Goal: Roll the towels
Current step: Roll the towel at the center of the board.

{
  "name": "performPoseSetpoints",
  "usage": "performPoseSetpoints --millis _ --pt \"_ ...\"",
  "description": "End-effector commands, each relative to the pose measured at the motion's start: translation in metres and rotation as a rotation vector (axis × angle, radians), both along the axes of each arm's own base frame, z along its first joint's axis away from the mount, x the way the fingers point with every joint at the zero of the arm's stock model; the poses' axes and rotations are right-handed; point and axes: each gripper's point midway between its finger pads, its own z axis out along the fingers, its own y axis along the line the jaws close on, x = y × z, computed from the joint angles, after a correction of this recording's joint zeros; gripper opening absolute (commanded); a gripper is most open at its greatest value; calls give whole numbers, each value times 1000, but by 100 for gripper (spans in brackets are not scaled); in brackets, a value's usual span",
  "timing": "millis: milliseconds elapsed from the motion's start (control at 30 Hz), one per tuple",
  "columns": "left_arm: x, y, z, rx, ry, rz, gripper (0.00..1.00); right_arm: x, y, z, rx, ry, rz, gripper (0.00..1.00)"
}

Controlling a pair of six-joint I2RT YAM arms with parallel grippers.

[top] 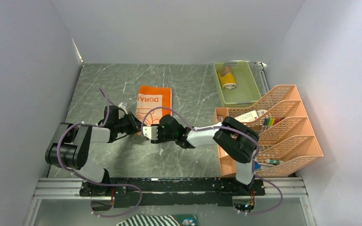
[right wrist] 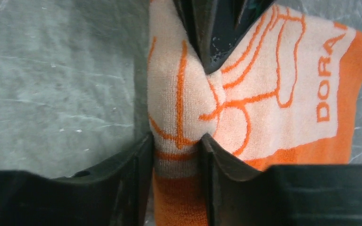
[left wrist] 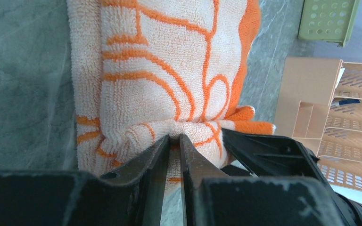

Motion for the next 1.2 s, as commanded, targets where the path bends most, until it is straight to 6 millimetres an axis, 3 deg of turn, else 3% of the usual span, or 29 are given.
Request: performPoseSetpoints --millis 0,67,167,267,400,533,667,800,967,1167 --pt "-26 12 -35 90 145 0 29 -8 -27 -55 -146 196 -64 26" --pt "-24 13 -31 93 139 3 29 -5 -22 -55 -151 267 -72 0" --pt "-19 14 -24 78 131 11 29 -9 -20 -53 -130 390 -70 0" --pt "-8 16 -3 14 100 26 29 -20 -18 -43 -80 503 -32 0" --pt "17 33 43 22 9 84 38 -35 -19 -19 22 721 30 0" --pt "31 50 94 94 -91 130 45 -35 -28 -4 92 907 21 0" --pt "29 50 118 120 -162 86 46 -22 -23 -2 111 1103 -45 0" --pt "13 42 115 97 -177 21 46 -17 -23 -17 31 1333 -129 0" --pt "-9 33 94 60 -144 4 42 -8 -20 -19 30 1414 -141 0" --pt "-15 16 84 -9 -164 -28 41 6 -27 -31 31 1546 -197 0"
